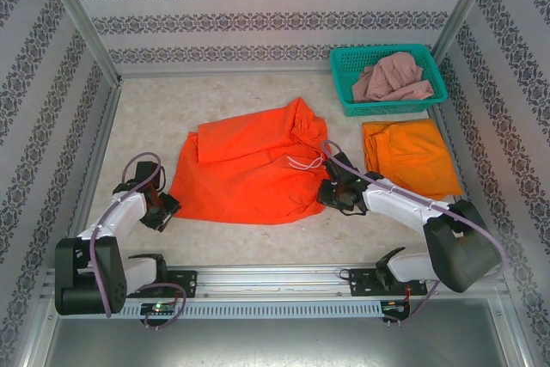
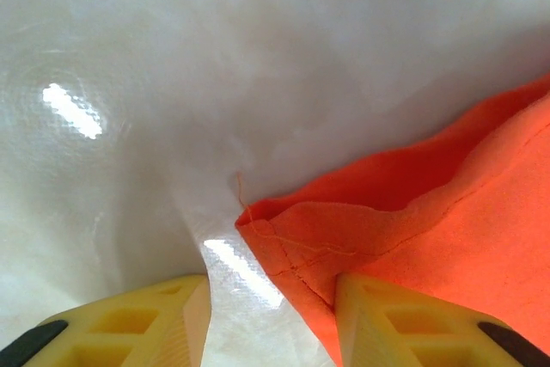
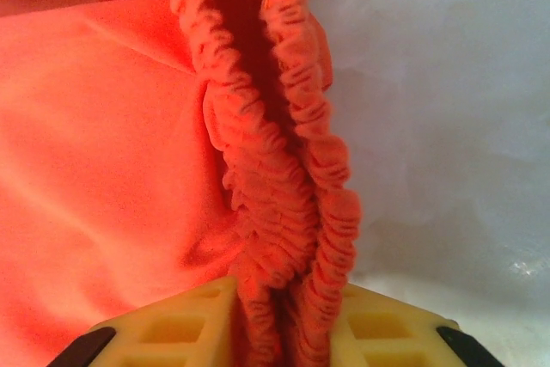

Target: Fold and stack the shorts

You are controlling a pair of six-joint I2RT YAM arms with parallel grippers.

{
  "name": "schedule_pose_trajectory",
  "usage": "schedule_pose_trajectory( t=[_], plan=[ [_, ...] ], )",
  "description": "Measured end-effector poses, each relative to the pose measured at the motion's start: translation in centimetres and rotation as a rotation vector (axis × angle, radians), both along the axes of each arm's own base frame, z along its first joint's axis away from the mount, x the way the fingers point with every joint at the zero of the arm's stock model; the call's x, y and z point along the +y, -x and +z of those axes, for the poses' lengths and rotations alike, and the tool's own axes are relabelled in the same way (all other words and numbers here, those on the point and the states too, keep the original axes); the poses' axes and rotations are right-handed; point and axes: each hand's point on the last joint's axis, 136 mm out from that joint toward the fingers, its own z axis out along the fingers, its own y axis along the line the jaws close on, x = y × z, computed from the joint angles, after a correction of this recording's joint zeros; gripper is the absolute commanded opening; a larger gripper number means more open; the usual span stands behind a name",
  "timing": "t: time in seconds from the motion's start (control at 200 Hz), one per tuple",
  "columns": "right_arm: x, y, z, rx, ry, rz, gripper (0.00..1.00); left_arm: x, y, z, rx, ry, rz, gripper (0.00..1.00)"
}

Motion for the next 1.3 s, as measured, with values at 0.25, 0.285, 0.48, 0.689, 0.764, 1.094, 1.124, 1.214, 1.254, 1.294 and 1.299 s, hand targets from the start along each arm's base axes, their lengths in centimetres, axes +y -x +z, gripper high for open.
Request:
schedule_pose_trajectory(
  t=[0.25, 0.285, 0.48, 0.689, 0.764, 1.094, 1.124, 1.214, 1.254, 1.294, 1.299],
  plan=[
    [0.1, -0.2, 0.0, -0.002, 0.006, 0.016, 0.23, 0.2, 0.2, 0.1, 0.038, -0.007, -0.018, 0.33],
    [0.2, -0.3, 0.0, -0.001, 0.006, 0.016, 0.23, 0.2, 0.2, 0.1, 0.044, -0.007, -0.023, 0.35],
    [0.2, -0.2, -0.1, -0.002, 0.008, 0.031, 0.23, 0.0, -0.4, 0.4, 0.026, 0.004, -0.053, 0.46],
    [0.3, -0.2, -0.1, -0.003, 0.008, 0.039, 0.23, 0.4, -4.3, 3.2, -0.185, -0.027, -0.066, 0.48],
    [0.3, -0.2, -0.1, -0.004, 0.008, 0.039, 0.23, 0.5, -4.5, 3.6, -0.208, -0.035, -0.068, 0.48],
    [0.3, -0.2, -0.1, -0.004, 0.008, 0.04, 0.23, 0.5, -4.2, 3.0, -0.182, -0.036, -0.067, 0.47],
    [0.3, -0.2, -0.1, -0.004, 0.008, 0.04, 0.23, 0.6, -4.1, 2.9, -0.177, -0.038, -0.066, 0.47],
    [0.3, -0.2, -0.1, -0.004, 0.008, 0.04, 0.23, 0.8, -3.5, 2.5, -0.158, -0.049, -0.061, 0.53],
    [0.3, -0.2, -0.1, -0.005, 0.008, 0.04, 0.23, 0.8, -3.2, 2.4, -0.148, -0.055, -0.06, 0.55],
    [0.3, -0.3, 0.0, -0.006, 0.007, 0.04, 0.23, 0.9, -3.0, 2.4, -0.142, -0.062, -0.059, 0.56],
    [0.3, -0.3, 0.0, -0.006, 0.007, 0.04, 0.23, 1.0, -2.9, 2.4, -0.142, -0.062, -0.059, 0.56]
  ],
)
